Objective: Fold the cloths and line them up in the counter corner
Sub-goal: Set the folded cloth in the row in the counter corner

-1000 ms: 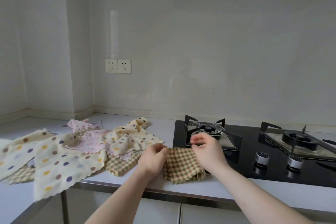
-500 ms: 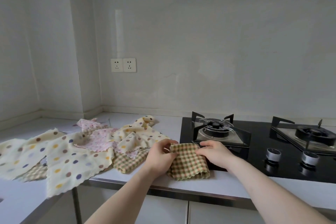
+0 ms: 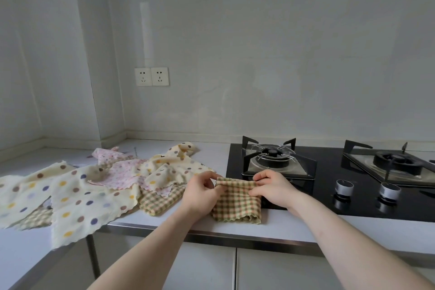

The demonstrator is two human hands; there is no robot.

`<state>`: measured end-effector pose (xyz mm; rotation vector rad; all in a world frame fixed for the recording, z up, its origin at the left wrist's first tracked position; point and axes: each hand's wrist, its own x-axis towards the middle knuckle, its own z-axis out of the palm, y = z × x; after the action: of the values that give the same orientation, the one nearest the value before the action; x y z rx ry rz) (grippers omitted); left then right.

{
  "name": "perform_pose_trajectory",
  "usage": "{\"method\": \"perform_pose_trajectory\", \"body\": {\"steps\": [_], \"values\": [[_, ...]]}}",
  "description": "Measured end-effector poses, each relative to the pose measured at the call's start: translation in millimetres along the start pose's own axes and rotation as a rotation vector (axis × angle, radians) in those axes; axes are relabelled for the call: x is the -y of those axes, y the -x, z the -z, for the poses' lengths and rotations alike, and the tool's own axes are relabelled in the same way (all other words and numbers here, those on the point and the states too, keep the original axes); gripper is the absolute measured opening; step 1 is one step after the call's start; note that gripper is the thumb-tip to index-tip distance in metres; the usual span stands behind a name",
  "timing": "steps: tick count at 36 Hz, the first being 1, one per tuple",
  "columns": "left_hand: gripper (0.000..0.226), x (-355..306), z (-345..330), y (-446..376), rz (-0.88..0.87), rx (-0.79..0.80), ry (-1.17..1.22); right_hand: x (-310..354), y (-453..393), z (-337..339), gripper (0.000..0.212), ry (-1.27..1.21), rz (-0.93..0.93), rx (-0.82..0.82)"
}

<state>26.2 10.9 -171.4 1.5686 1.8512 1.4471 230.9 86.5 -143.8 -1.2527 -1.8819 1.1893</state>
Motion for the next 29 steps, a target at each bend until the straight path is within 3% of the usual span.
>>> {"method": "perform_pose_trajectory", "body": {"steps": [4, 10, 20, 29], "values": [[0.013, 0, 1, 1, -0.006, -0.003, 0.06, -3, 4, -3, 0.037, -0.051, 0.073, -0.028], [0.009, -6, 1, 6, -0.018, 0.022, 0.13, -20, 13, -20, 0.028, -0.087, 0.272, -0.356], [0.011, -4, 0, 4, -0.089, -0.008, 0.042, -21, 12, -24, 0.026, -0.091, 0.343, -0.42], [0.011, -1, -3, 2, -0.047, -0.027, -0.209, -23, 13, -33, 0.017, 0.212, 0.421, -0.428]]}}
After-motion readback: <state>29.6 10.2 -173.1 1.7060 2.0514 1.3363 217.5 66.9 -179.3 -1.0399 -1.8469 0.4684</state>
